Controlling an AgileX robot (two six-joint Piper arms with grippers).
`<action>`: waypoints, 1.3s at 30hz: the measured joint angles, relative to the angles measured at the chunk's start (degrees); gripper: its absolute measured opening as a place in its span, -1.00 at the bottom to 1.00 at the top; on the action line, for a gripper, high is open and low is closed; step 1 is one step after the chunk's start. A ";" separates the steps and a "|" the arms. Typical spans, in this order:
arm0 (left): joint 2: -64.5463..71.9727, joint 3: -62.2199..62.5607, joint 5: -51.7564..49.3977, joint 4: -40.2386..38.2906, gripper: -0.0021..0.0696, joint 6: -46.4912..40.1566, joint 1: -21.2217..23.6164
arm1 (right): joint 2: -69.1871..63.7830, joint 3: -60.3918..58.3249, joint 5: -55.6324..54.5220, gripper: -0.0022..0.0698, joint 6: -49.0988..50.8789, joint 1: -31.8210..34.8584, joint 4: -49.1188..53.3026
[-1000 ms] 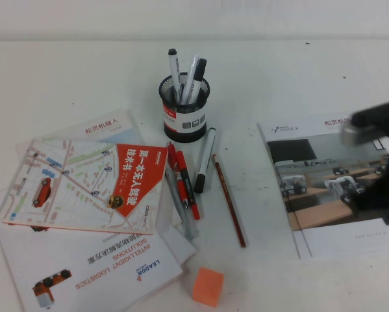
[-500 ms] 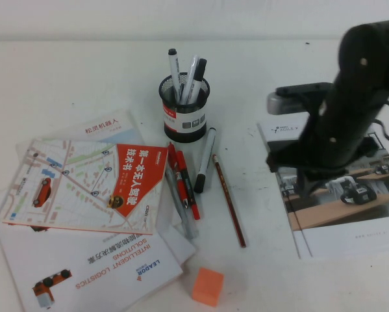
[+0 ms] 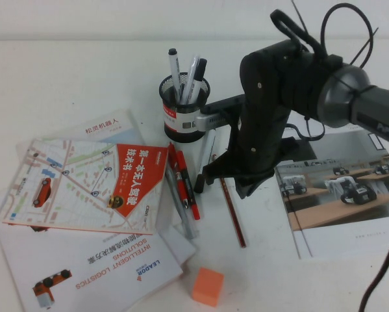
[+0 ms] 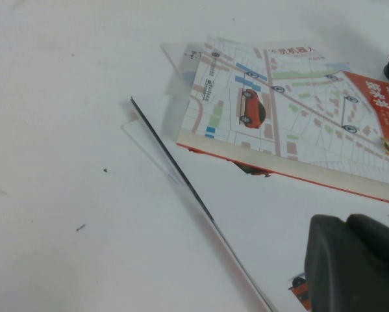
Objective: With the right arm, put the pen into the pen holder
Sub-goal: Pick up the pen on the table
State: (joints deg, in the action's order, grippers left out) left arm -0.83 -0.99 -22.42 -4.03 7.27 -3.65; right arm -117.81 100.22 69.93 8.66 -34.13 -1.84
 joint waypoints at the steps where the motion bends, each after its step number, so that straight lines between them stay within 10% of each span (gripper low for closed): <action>1: 0.00 0.00 0.00 0.00 -0.95 0.00 0.00 | -0.44 0.45 0.00 -0.90 0.03 0.00 0.00; 8: 0.00 0.00 0.00 -0.08 -0.95 0.00 0.00 | -4.09 3.24 0.04 -0.26 -0.65 0.00 -1.07; 15: 0.00 0.00 0.00 -0.08 -0.95 0.00 0.00 | -7.98 4.30 0.04 -0.17 -0.77 0.00 -1.94; 39: 0.00 0.00 0.00 -0.08 -0.95 0.00 0.00 | -7.71 4.29 -0.96 -0.89 4.97 0.00 1.29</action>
State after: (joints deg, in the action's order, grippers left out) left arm -0.83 -0.99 -22.42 -4.11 7.27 -3.65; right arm -125.52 104.51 68.97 13.63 -34.13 -0.56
